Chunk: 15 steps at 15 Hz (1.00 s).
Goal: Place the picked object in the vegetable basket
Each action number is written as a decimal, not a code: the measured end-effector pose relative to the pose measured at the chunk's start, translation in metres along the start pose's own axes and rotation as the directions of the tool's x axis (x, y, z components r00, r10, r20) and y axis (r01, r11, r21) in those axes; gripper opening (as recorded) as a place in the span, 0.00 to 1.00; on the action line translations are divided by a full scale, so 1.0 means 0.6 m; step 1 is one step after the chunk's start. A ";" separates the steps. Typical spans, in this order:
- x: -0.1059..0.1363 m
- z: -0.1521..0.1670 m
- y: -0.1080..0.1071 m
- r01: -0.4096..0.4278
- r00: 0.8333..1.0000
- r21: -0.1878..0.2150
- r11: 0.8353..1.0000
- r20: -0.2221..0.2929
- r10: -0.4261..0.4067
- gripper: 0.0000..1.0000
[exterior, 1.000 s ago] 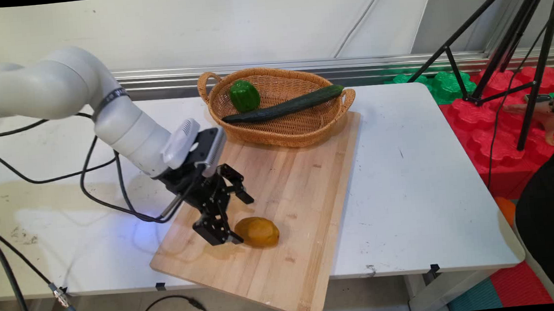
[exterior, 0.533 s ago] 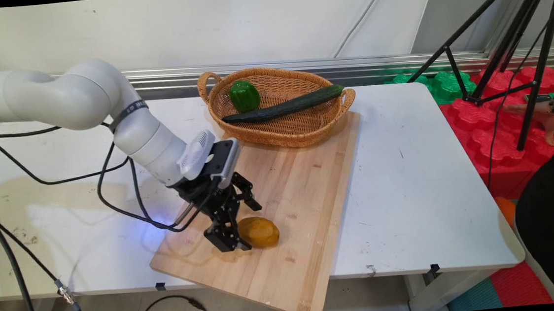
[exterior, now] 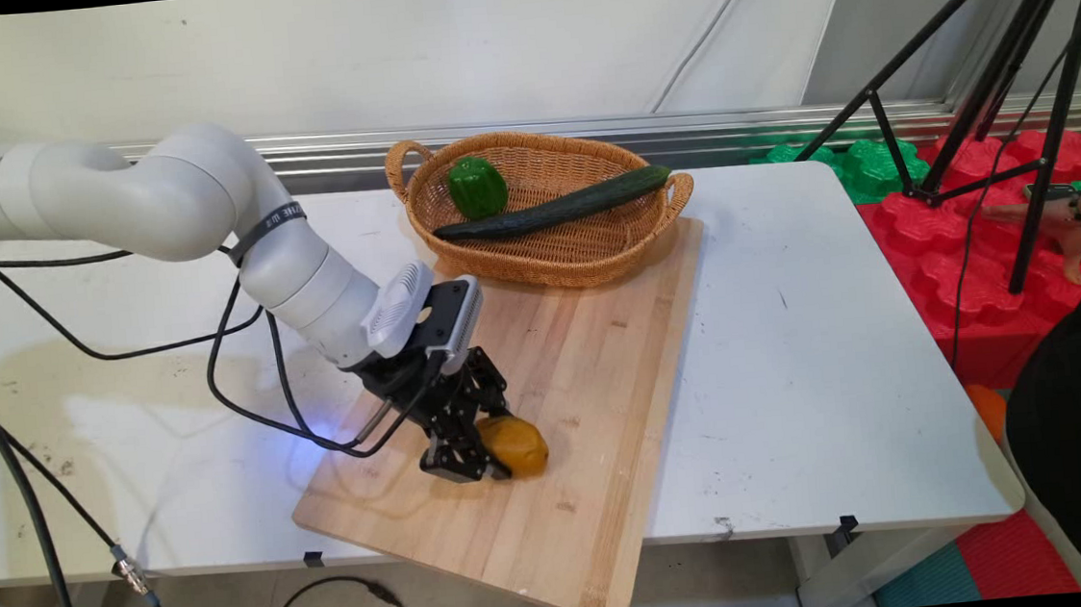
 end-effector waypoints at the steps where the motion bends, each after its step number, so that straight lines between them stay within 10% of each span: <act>1: 0.000 0.000 0.000 0.003 1.000 0.001 1.000 -0.001 -0.003 0.00; 15: -0.011 -0.060 0.012 0.071 0.994 0.014 0.997 -0.085 -0.069 0.00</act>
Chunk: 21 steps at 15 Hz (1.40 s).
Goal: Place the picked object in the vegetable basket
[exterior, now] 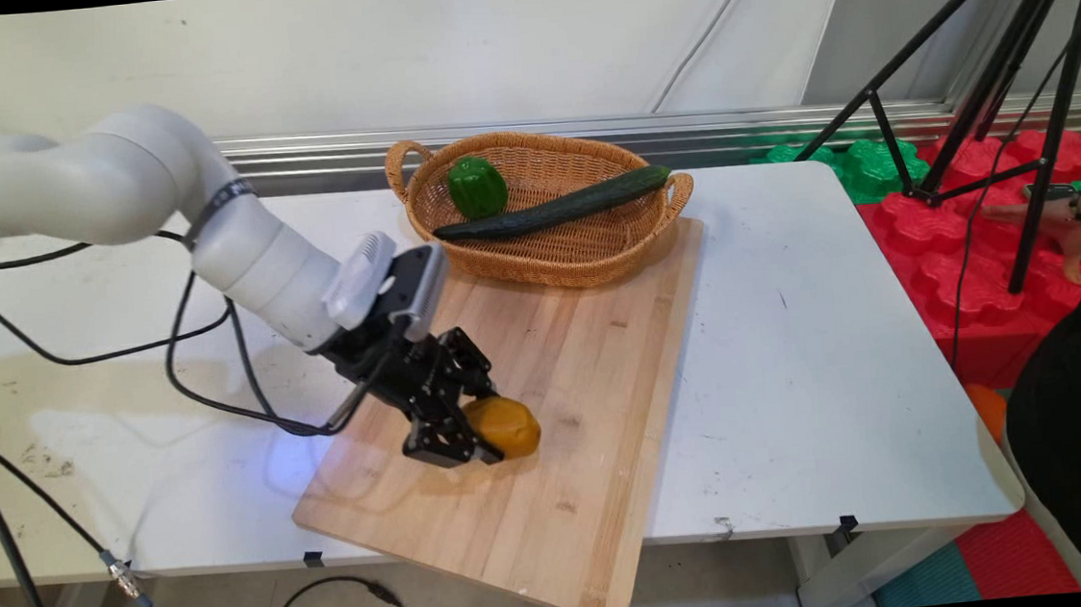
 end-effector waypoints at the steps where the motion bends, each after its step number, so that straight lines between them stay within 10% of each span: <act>1: -0.002 -0.010 0.002 0.006 1.000 0.002 1.000 -0.012 -0.006 0.00; 11: -0.015 -0.145 0.004 0.089 0.981 0.025 0.996 -0.173 -0.084 0.00; 21: -0.031 -0.253 -0.059 0.259 0.916 0.108 0.960 -0.342 -0.208 0.00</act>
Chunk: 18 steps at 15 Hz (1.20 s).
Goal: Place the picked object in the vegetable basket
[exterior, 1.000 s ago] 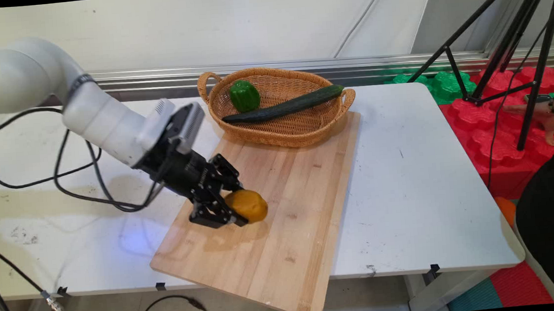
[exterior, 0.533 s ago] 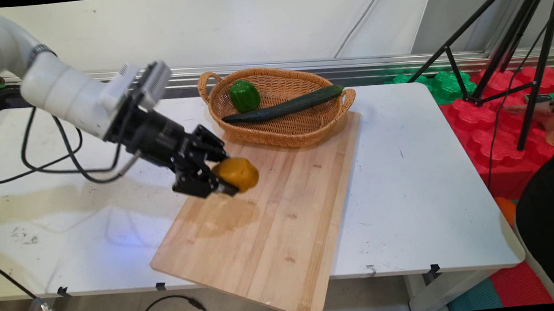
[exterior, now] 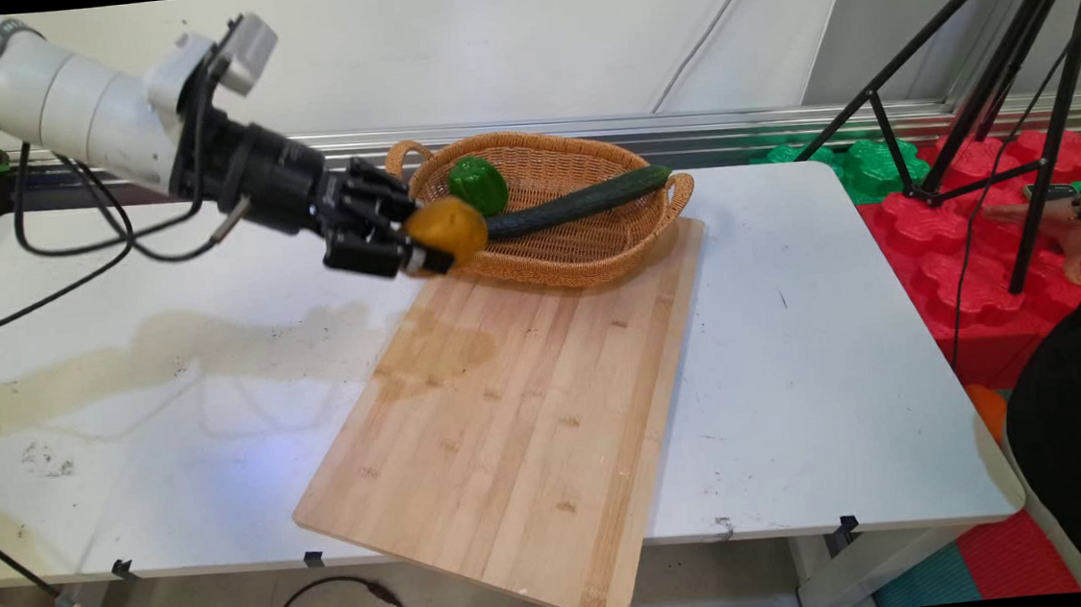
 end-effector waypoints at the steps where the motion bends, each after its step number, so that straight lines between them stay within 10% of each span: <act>1: 0.002 -0.003 -0.007 0.008 1.000 0.010 1.000 -0.009 -0.008 0.00; 11: 0.017 0.029 -0.118 0.077 0.996 0.171 0.982 -0.056 -0.069 0.00; 18: 0.016 0.096 -0.171 0.087 0.996 0.214 0.973 -0.015 -0.085 0.00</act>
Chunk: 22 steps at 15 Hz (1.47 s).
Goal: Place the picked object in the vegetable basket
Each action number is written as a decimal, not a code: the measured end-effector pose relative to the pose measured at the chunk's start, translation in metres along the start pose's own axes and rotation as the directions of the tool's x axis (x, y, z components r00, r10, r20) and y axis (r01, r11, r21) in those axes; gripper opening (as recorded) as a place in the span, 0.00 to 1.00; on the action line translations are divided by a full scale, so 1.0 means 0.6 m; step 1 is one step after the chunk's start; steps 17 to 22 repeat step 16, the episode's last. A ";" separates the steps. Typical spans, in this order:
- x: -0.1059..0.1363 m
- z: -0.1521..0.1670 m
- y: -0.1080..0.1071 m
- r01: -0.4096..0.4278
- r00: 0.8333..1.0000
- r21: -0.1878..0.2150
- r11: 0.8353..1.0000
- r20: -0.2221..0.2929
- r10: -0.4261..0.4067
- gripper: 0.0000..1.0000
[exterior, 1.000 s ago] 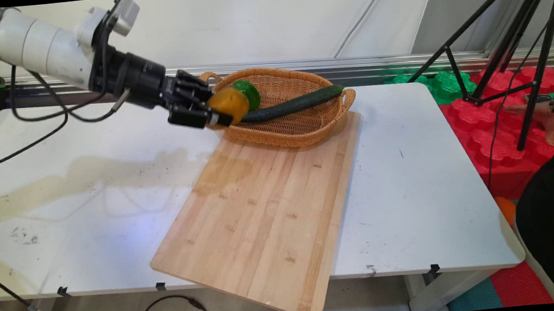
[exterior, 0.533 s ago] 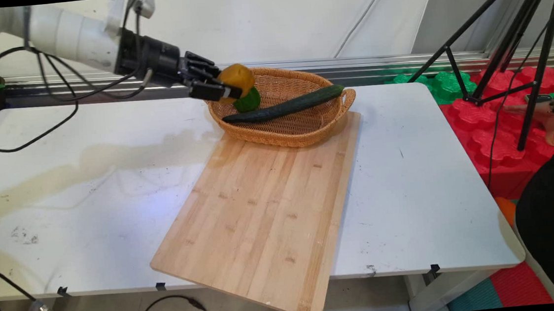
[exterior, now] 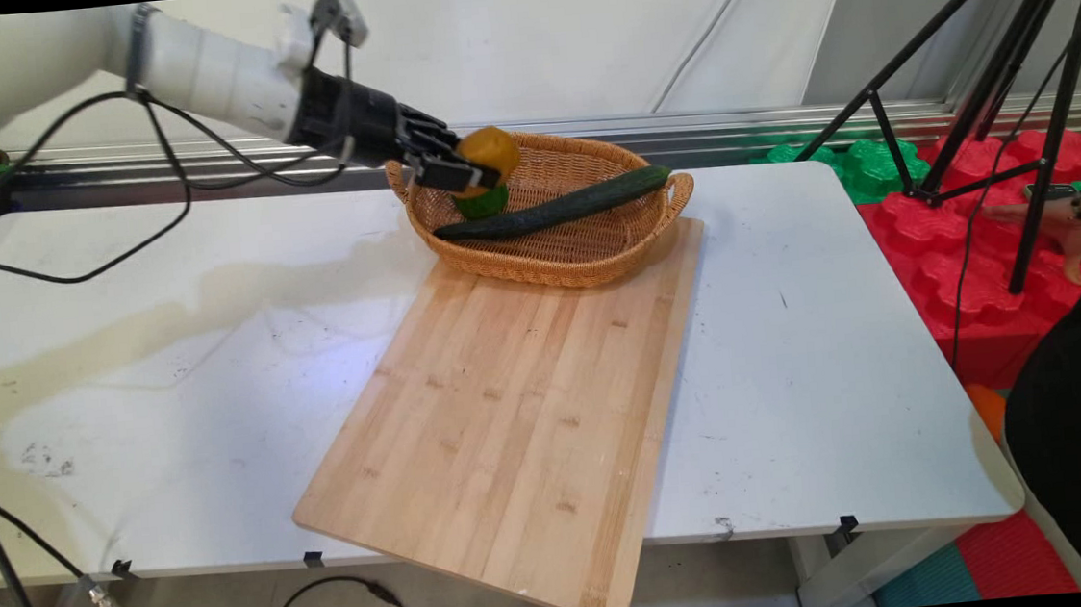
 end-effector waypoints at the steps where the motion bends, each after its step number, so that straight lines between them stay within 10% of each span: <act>1: -0.001 0.015 -0.004 -0.005 1.000 0.002 1.000 0.014 0.005 0.00; 11: -0.024 0.126 -0.008 -0.050 0.991 -0.028 0.998 0.122 0.053 0.00; 12: -0.025 0.133 -0.008 -0.058 0.990 -0.030 0.998 0.127 0.061 1.00; 22: -0.025 0.151 -0.009 -0.084 0.987 -0.033 0.996 0.132 0.088 1.00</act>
